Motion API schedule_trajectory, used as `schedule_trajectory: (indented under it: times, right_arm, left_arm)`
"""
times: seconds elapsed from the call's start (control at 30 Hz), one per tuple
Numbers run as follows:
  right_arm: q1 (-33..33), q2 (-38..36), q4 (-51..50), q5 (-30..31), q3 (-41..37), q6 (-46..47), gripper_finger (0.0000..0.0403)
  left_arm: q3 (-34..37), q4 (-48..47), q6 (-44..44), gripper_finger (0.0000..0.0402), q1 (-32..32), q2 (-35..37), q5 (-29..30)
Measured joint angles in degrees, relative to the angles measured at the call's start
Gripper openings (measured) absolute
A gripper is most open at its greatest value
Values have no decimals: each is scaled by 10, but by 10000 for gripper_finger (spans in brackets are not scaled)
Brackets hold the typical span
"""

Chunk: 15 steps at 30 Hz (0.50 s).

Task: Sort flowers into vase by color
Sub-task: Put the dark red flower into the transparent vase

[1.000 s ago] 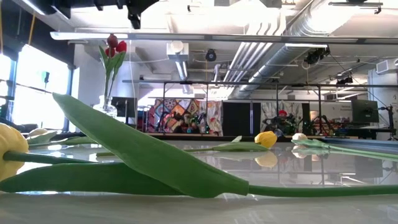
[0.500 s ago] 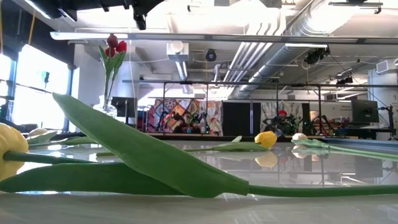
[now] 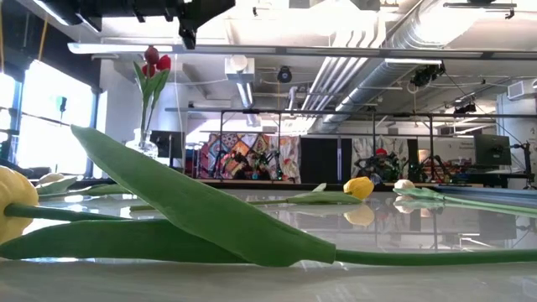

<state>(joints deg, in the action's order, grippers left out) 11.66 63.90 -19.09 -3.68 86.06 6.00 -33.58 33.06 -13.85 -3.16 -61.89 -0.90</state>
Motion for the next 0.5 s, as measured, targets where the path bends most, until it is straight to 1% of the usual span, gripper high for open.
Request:
schedule_trajectory:
  times: [0.37,0.43,0.5]
  right_arm:
    - [0,0,0,0,0,0,7]
    - [0,0,0,0,0,0,7]
    - [0,0,0,0,0,0,7]
  left_arm:
    - [0,-14,-14,142,-2,0,0]
    - [-1,-22,-31,142,-2,0,2]
    - [-1,-53,-58,139,-2,0,15]
